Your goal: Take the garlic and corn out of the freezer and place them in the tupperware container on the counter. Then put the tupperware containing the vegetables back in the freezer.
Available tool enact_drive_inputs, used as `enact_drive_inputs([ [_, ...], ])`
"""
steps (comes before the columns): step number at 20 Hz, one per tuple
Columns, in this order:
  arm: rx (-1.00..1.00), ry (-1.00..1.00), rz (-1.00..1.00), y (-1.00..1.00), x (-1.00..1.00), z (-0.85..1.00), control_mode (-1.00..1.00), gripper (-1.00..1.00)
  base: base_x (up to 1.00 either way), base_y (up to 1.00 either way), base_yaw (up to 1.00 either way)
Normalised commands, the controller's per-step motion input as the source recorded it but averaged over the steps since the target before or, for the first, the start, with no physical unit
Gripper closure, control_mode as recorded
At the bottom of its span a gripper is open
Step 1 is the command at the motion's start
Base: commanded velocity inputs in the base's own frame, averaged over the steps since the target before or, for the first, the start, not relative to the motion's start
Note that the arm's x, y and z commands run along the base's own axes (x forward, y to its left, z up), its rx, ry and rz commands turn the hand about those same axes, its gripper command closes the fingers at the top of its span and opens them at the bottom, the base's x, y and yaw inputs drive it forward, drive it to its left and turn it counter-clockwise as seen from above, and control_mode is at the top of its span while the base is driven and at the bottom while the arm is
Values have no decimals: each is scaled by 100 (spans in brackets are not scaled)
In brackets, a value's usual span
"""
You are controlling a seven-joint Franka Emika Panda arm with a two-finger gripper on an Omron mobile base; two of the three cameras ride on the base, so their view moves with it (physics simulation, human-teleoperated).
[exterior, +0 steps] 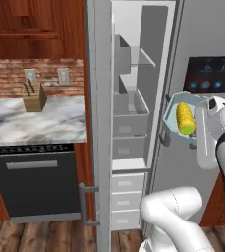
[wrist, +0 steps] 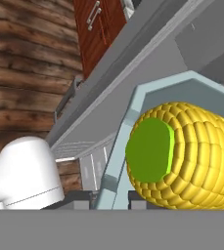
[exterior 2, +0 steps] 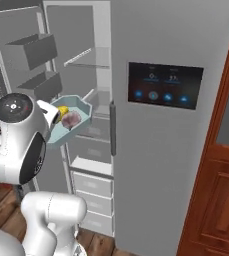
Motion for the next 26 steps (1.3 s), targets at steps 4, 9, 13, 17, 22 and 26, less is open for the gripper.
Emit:
enact_drive_inputs([
  [4,0,0,0,0,0,0,100,100,52,17,0],
  [9,0,0,0,0,0,0,100,100,68,-9,0],
  [13,0,0,0,0,0,0,100,100,38,0,0],
  [17,0,0,0,0,0,0,100,100,6,0,0],
  [22,0,0,0,-1,-3,-1,-100,100,0,-1,0],
  [26,-14,-5,-1,-6,-49,-3,-100,100,0,0,0],
])
